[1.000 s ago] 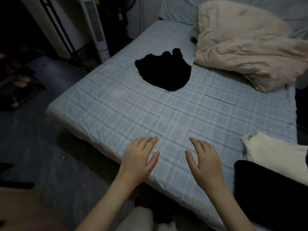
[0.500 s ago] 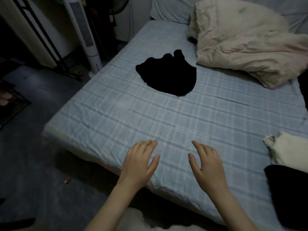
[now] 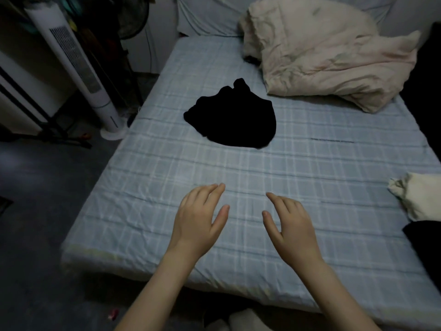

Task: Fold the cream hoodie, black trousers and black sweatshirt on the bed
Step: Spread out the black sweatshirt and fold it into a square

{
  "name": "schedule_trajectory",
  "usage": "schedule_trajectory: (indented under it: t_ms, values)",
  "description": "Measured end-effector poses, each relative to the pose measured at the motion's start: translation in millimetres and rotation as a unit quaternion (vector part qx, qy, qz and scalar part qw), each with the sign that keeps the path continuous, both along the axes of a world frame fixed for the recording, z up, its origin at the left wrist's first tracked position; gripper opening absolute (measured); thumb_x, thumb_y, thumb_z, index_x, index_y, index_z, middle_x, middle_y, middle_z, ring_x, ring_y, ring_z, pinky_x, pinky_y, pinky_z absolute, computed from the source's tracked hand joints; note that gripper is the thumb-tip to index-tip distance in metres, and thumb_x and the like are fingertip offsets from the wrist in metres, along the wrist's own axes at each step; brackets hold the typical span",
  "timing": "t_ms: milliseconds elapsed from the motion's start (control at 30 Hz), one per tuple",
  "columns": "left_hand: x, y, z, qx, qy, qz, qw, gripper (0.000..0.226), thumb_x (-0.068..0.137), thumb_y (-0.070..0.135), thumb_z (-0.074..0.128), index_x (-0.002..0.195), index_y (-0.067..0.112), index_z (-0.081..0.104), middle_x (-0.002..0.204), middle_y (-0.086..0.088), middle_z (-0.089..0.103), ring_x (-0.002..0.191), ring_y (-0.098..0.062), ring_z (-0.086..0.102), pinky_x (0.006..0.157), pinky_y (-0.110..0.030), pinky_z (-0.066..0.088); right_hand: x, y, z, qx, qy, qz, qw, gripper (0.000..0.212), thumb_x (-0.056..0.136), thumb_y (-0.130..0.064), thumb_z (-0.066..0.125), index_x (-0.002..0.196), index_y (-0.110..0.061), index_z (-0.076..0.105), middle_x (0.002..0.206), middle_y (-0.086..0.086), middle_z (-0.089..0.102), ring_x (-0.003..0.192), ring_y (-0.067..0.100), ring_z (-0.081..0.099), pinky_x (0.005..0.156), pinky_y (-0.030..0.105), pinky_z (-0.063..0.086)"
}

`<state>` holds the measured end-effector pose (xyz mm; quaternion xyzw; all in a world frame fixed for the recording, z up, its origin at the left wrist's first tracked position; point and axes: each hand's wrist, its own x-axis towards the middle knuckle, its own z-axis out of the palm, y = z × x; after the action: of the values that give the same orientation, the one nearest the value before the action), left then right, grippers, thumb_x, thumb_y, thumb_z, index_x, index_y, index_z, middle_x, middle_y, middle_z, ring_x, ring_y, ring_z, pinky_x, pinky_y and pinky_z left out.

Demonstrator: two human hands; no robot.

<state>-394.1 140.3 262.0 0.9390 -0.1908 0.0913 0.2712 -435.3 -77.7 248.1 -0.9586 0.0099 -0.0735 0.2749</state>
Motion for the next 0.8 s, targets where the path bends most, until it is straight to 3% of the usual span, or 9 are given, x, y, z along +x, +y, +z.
schedule_trajectory:
  t_ms: [200,400,533,667,800]
  values:
    - [65,-10,-27,-0.004,0.033,-0.003,0.999,0.053,0.097,0.043,0.037,0.135,0.011,0.056,0.130,-0.003,0.061,0.119,-0.021,0.056,0.100,-0.041,0.047,64,-4,-20,-0.009,0.006,0.001,1.000,0.055,0.095,-0.045,0.038,0.137,-0.013,0.056,0.124,0.002,0.064,0.115,0.022,0.056,0.096,0.041,0.047]
    - [167,-25,-70,0.007,0.084,0.004,0.996,0.059,0.095,0.051,0.034,0.138,0.016,0.053,0.134,0.003,0.058,0.124,-0.015,0.052,0.103,-0.036,0.043,166,-30,-63,-0.008,0.007,-0.011,1.000,0.047,0.096,-0.036,0.052,0.137,-0.013,0.056,0.127,0.001,0.063,0.117,0.022,0.056,0.098,0.040,0.046]
    - [259,-42,-120,0.020,0.106,0.012,0.994,0.060,0.094,0.055,0.034,0.142,0.022,0.047,0.137,0.009,0.054,0.127,-0.011,0.047,0.105,-0.031,0.039,257,-56,-113,-0.005,0.011,-0.012,1.000,0.047,0.095,-0.029,0.061,0.138,-0.013,0.054,0.131,0.003,0.060,0.120,0.023,0.054,0.099,0.042,0.047]
    - [354,-58,-187,0.039,0.112,0.001,0.993,0.058,0.096,0.049,0.049,0.147,0.025,0.040,0.145,0.007,0.048,0.133,-0.012,0.041,0.111,-0.033,0.035,345,-87,-178,-0.022,0.024,-0.014,0.999,0.055,0.093,-0.037,0.061,0.143,-0.017,0.049,0.138,0.005,0.054,0.123,0.024,0.052,0.100,0.041,0.046]
    - [439,-70,-263,0.079,0.101,-0.002,0.992,0.068,0.092,0.057,0.050,0.152,0.035,0.026,0.157,0.006,0.030,0.145,-0.018,0.025,0.119,-0.036,0.018,420,-113,-251,-0.024,0.043,-0.032,0.998,0.065,0.090,-0.046,0.061,0.149,-0.027,0.041,0.149,0.006,0.043,0.131,0.026,0.045,0.106,0.045,0.042]
